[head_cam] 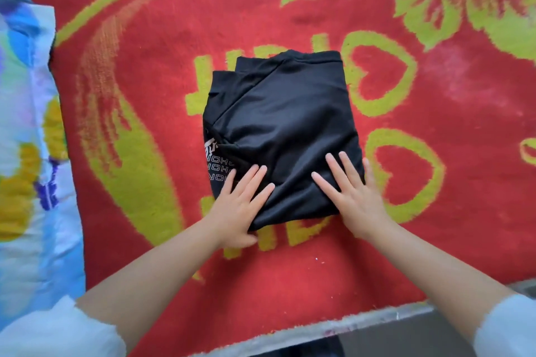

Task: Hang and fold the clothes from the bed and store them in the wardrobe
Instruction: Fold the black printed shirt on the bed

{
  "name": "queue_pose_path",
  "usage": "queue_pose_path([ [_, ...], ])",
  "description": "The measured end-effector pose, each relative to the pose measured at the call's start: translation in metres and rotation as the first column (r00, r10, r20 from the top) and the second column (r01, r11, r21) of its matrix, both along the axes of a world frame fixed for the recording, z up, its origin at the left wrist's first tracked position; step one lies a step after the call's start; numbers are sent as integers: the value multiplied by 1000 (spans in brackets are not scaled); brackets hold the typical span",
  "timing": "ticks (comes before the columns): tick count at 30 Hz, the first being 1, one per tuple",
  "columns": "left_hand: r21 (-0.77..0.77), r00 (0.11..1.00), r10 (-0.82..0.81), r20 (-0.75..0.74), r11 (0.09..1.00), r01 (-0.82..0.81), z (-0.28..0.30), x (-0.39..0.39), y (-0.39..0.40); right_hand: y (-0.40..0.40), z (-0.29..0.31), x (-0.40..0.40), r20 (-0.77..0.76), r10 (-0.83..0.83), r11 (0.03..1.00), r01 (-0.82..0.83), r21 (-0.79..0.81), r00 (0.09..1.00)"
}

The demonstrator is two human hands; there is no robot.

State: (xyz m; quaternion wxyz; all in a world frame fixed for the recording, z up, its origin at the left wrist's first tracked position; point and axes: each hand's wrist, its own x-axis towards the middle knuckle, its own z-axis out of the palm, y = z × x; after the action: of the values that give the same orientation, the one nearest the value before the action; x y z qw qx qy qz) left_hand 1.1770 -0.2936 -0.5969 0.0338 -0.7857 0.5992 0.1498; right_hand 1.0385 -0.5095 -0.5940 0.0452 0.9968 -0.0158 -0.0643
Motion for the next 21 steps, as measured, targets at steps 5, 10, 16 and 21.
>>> queue_pose_path([
  [5, -75, 985, 156, -76, 984, -162, 0, -6, -18, -7, 5, 24, -42, 32, 996, -28, 90, 999],
  [10, -186, 962, 60, -265, 976, -112, 36, -3, -7, -10, 72, 32, -559, 128, 962, 35, 272, 819],
  [16, 570, 453, 512, -730, 822, -9, 106, -14, -3, -19, 112, 16, -842, 367, 673, 512, 534, 396],
  [21, 677, 149, 791, -593, 590, -440, 78, 41, -37, -47, 75, 36, -719, -280, 283, 771, 571, 636],
])
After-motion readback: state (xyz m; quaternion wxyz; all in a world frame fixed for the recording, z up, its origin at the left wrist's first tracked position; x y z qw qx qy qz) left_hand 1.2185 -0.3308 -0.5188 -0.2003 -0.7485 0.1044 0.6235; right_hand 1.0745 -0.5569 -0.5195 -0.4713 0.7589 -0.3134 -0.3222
